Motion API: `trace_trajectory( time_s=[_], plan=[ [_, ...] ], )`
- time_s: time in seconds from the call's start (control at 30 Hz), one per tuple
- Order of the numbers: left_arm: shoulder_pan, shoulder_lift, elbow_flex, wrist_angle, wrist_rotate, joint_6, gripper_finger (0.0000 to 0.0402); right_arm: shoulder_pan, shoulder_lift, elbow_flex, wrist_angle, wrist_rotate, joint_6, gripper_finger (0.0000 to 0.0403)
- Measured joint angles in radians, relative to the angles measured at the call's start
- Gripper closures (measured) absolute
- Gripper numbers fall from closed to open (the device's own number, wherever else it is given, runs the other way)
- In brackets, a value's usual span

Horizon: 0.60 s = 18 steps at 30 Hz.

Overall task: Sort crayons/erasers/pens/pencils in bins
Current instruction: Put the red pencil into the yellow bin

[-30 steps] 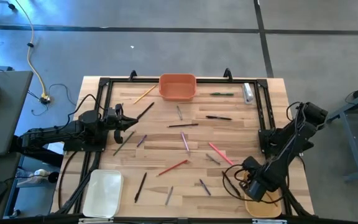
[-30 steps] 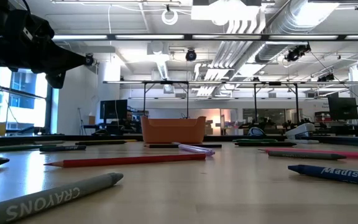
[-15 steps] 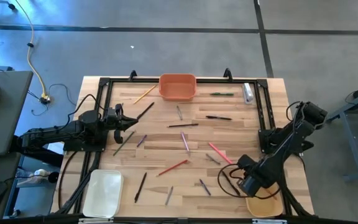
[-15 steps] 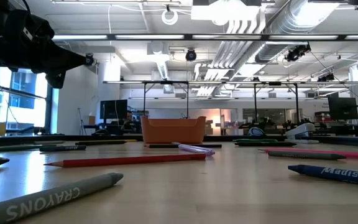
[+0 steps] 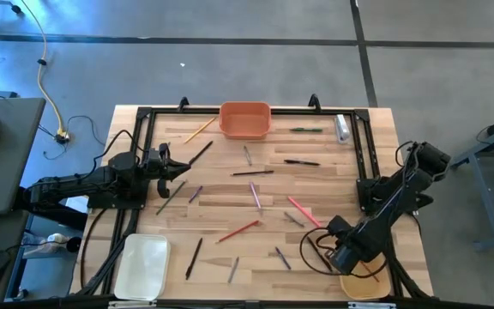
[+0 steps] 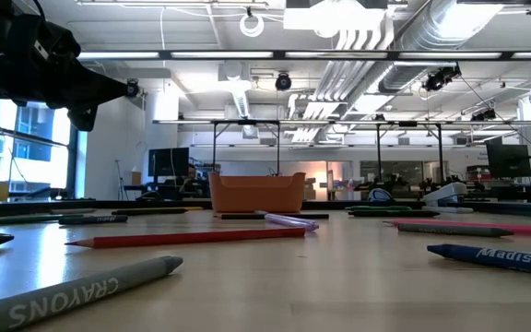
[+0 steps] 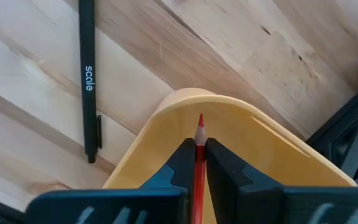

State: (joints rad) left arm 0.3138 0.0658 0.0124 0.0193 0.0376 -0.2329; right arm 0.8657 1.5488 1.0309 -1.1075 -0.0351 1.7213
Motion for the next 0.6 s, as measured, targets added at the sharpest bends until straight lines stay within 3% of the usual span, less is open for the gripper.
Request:
trace_trajectory(
  time_s=[0.6],
  plan=[
    [0.000,0.000,0.000,0.000,0.000,0.000,0.0401,0.001,0.129,0.000,0.028,-0.090,-0.092,0.0372]
  ],
)
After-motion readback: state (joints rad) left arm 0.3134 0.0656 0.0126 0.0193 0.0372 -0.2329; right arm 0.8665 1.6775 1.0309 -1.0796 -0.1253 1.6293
